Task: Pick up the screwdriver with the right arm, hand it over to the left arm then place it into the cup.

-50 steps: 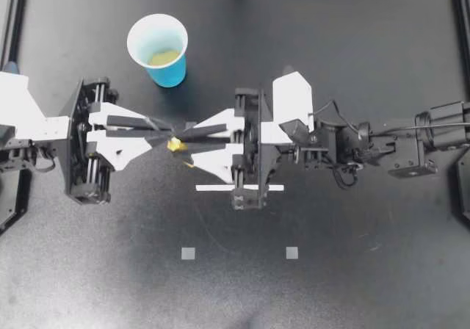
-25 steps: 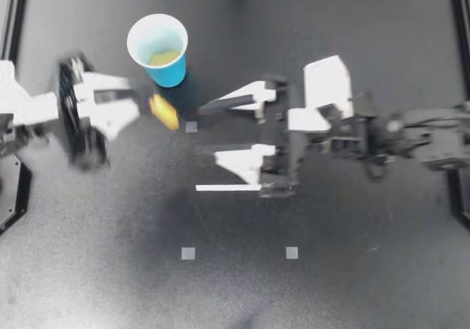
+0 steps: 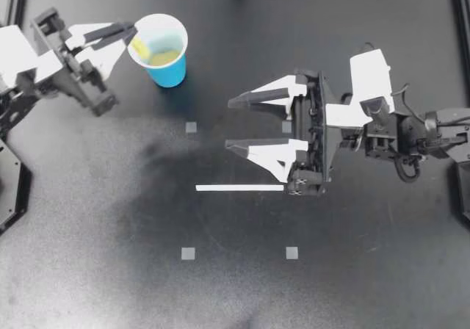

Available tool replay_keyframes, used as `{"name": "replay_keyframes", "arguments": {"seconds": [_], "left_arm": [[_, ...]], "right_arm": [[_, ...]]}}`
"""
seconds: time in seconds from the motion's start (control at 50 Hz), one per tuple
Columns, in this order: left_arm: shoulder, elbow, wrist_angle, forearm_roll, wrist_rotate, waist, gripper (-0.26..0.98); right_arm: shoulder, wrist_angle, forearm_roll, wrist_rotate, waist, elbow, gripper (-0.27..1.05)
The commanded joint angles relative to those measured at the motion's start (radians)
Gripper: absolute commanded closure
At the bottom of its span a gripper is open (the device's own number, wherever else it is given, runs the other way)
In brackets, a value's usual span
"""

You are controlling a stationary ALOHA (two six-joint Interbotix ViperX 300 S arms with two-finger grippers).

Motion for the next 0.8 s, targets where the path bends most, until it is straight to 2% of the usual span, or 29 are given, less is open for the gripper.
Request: {"name": "replay_keyframes", "arguments": {"seconds": [0.0, 0.22, 0.32, 0.44, 0.66, 0.78], "left_arm": [[0.034, -0.043, -0.011, 0.000, 0.002, 0.012, 0.68], [0.130, -0.097, -0.014, -0.017, -0.014, 0.021, 0.67], [0.152, -0.107, -0.017, -0.017, -0.014, 0.021, 0.63], [0.158, -0.115, -0.017, -0.017, -0.015, 0.021, 0.50], [0.152, -0.120, -0.003, -0.017, -0.020, 0.021, 0.18], [0.126, -0.120, 0.015, -0.015, -0.041, 0.021, 0.13]], "right_arm": [[-0.006, -0.023, 0.000, 0.002, -0.003, -0.009, 0.03], [-0.011, -0.028, -0.002, 0.003, -0.003, -0.005, 0.03], [-0.011, -0.028, -0.002, 0.003, -0.003, -0.005, 0.03], [-0.012, -0.028, -0.002, 0.005, -0.003, -0.003, 0.03], [-0.011, -0.028, -0.003, 0.005, -0.002, -0.003, 0.03], [-0.012, -0.029, -0.003, 0.005, -0.003, -0.003, 0.03]]}}
